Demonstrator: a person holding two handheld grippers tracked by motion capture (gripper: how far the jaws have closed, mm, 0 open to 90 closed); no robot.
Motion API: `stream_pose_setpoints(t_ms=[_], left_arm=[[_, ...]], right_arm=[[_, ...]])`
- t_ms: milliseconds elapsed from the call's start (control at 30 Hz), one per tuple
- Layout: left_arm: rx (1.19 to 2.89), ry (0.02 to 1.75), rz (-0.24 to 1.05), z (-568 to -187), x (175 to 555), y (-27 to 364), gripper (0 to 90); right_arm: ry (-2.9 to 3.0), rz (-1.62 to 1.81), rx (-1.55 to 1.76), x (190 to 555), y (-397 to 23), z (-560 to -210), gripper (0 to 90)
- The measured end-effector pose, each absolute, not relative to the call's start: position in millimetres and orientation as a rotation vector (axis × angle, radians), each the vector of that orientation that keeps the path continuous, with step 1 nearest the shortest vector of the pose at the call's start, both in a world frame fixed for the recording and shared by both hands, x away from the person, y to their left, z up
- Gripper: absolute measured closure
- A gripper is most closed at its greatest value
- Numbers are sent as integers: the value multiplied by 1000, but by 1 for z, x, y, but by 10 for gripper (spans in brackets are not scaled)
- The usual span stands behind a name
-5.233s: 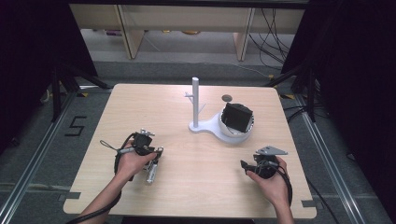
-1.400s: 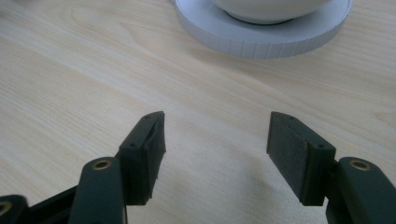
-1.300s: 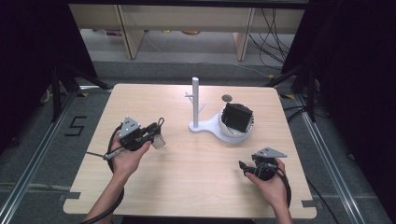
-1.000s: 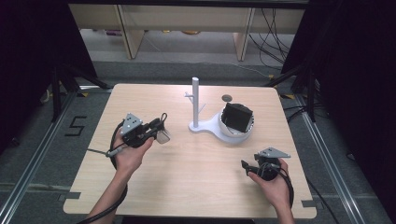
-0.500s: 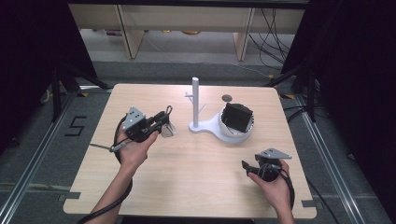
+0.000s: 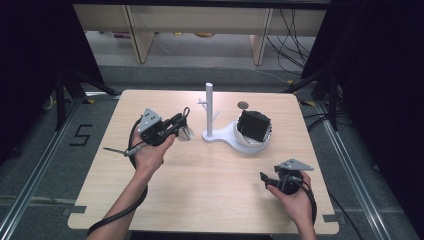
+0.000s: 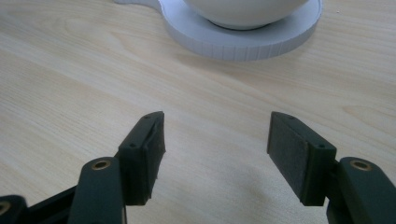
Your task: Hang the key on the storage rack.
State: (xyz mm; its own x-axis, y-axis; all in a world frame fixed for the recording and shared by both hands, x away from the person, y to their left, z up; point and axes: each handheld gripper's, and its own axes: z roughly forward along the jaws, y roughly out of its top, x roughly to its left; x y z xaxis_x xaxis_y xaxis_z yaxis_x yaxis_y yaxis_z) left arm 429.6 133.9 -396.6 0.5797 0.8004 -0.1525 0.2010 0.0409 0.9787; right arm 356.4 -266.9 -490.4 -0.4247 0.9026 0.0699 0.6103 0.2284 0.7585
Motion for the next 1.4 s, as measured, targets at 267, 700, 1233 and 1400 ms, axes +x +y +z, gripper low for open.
stream_pose_setpoints(t_ms=[267, 700, 1233, 1400], left_arm=[[1493, 877, 582, -388, 437, 125, 756], [1507, 889, 579, -388, 452, 110, 756], [1524, 908, 580, -393, 459, 103, 756], [1528, 910, 581, -394, 460, 101, 756]], right_arm=[[2120, 1035, 1362, 358, -267, -493, 378], [2112, 1045, 1381, 357, -267, -492, 377], [2110, 1048, 1434, 355, -265, -492, 377], [2120, 1031, 1391, 356, -267, -491, 377]])
